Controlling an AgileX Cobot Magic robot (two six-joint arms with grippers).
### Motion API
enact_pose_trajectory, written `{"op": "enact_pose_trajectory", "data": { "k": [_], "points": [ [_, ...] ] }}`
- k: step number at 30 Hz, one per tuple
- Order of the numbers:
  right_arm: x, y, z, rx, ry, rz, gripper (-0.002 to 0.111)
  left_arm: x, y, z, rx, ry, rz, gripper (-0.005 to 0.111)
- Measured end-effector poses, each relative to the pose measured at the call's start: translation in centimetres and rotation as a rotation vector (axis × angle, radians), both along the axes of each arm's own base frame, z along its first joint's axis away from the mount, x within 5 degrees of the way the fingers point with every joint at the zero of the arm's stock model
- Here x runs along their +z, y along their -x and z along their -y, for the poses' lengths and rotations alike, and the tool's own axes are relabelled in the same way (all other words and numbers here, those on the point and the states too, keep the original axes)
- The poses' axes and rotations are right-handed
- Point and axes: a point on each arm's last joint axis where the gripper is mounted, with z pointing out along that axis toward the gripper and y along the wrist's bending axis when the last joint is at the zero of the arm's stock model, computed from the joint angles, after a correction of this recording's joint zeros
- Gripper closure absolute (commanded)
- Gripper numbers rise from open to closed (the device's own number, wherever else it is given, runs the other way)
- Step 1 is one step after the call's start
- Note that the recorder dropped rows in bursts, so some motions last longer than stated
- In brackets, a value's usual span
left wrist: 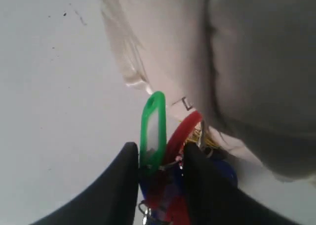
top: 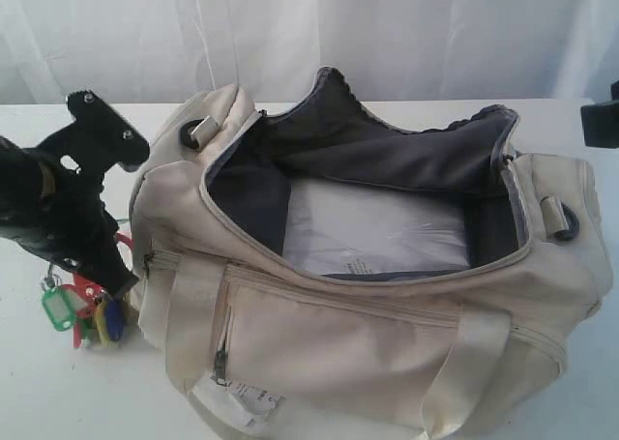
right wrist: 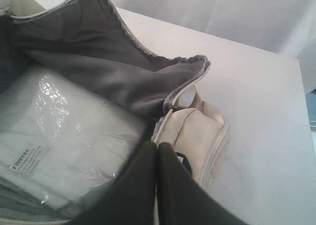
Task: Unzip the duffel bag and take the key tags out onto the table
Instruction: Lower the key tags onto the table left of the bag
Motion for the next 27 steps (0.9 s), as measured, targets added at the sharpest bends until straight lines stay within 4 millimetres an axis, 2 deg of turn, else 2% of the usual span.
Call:
{"op": "enact_pose_trajectory", "data": {
  "k": [3,10,15,20,27],
  "points": [
    [0.0,0.0,0.0,0.000,-0.001,-0.001,0.108,-1.4,0.4,0.0,0.001,0.017,-0.020,0.107],
    [0.0,0.0,0.0,0.000,-0.001,-0.001,0.108,-1.8,0.4,0.2,0.112,0.117,-0.051,0.107],
    [0.0,0.0,0.0,0.000,-0.001,-0.001,0.108,-3.1,0.2,0.9,0.170,0.182,-0.125,0.107],
    [0.0,0.0,0.0,0.000,-0.001,-0.001,0.108,-4.7,-0.5,1.7,0.147,0.184,-0.153,0.107],
    [0.0,0.0,0.0,0.001,-0.004,-0.003,0.108,-5.2,-1.1,2.3,0.161,0.207,-0.190,0.107]
  ]
}}
